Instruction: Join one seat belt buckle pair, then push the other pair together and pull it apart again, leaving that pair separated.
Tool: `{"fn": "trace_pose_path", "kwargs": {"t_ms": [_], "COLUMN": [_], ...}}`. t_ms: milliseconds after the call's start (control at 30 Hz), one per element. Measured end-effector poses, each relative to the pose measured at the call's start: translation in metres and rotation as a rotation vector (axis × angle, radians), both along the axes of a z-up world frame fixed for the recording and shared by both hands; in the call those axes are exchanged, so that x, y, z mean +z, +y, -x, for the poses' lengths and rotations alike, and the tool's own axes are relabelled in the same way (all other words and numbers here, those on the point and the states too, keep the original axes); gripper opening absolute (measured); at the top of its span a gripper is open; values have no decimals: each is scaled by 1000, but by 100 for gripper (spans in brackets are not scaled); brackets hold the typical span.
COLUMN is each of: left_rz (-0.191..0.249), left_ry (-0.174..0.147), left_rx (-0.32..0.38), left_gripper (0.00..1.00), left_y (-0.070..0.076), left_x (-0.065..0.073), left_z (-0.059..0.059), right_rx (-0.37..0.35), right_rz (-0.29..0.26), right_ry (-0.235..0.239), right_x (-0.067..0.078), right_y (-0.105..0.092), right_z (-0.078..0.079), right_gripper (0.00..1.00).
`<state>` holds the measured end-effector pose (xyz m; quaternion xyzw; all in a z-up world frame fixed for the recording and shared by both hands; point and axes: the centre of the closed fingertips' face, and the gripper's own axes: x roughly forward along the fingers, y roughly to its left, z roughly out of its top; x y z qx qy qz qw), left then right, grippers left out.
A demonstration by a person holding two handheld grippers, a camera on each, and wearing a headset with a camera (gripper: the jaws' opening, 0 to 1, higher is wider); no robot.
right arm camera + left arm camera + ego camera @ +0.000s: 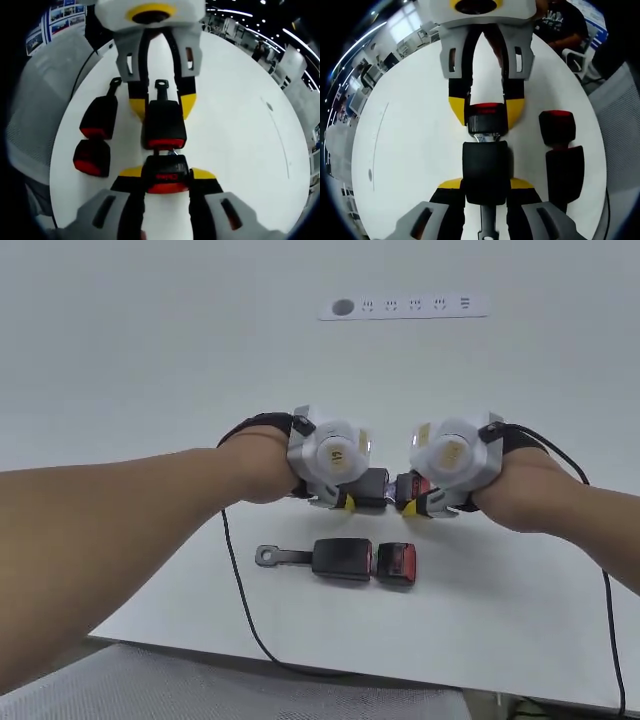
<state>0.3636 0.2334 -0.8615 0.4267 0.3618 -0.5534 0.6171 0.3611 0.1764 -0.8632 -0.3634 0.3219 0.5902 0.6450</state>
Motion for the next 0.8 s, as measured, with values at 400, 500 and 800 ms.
{"fn": "trace_pose_path", "kwargs": {"t_ms": [400,500,800], "left_rz": [5,10,5], "left_ry": [2,1,8], "left_rx": [11,10,6], "left_gripper": [32,32,32], "left_y": [2,2,1], "left_x": [-1,-1,-1], "left_z": [-1,-1,-1], "right_rx": [1,-2,-16], "right_rz": [8,-1,-3], "right_ry": [1,2,-6], "right_x": [4,5,8], "right_y": [-9,-12,-26], "right_z": [3,3,3], "right_gripper": [32,32,32]}}
